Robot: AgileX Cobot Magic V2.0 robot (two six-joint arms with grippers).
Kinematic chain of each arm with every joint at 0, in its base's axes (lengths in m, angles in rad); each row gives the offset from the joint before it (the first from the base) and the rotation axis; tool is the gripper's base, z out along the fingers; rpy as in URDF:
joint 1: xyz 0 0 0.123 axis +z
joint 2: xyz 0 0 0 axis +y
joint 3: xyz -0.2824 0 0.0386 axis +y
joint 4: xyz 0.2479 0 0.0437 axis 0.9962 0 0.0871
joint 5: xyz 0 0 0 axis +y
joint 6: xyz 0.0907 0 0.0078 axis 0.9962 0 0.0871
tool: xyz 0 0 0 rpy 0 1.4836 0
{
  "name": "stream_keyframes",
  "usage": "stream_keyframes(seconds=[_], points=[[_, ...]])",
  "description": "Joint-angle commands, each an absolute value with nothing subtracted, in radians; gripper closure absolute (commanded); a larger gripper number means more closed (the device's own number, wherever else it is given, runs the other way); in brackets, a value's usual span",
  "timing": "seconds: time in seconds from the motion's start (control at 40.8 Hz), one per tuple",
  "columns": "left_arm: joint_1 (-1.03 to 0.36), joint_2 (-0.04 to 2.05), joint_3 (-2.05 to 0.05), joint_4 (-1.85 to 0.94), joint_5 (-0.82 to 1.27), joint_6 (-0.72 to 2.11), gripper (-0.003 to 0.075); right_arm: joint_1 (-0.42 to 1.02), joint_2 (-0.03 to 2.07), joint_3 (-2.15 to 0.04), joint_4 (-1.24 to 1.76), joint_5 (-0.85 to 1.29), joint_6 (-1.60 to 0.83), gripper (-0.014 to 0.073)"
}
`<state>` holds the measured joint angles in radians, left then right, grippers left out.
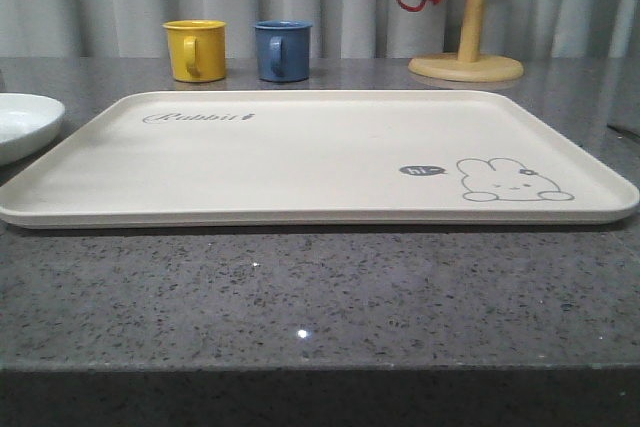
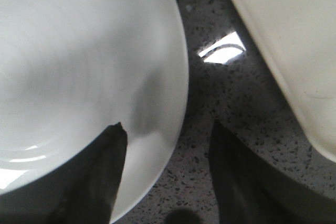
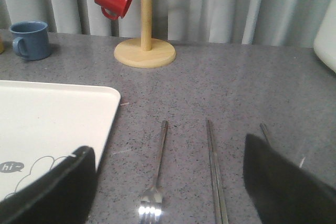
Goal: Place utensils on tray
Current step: 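Grasp the rim of the white plate with the left gripper, then lift the plate and lower it onto the tray near the 'Rabbit' text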
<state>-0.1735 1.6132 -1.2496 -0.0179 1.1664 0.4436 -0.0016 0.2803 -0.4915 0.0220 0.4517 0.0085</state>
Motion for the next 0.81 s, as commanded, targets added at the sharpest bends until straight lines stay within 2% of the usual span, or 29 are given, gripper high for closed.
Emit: stream_keyframes(seconds=[0.0,0.122,0.318,0.539,0.784], points=[[-0.179,1.594,-1.282,-0.021,1.162,0.443,0.0466,-0.007,0.298,-0.527,0.021,0.376,0.0,-0.0008],[-0.179,1.611,-1.282,-0.021,1.172,0.443,0.0529,-0.007,0.298,-0.527,0.021,0.376,0.0,-0.0008],[-0.179,1.61,-1.309,0.032,1.22,0.443,0.0736,-0.007,0.298,-0.527,0.021,0.376,0.0,-0.0008],[-0.189,1.568,-1.406,0.046,1.26,0.433,0.0738,-0.007,0.298,-0.527,0.021,0.376,0.0,-0.0008],[-0.316,1.497,-1.539,0.046,1.26,0.43,0.0738,-0.007,0.298,-0.527,0.021,0.376,0.0,-0.0008]])
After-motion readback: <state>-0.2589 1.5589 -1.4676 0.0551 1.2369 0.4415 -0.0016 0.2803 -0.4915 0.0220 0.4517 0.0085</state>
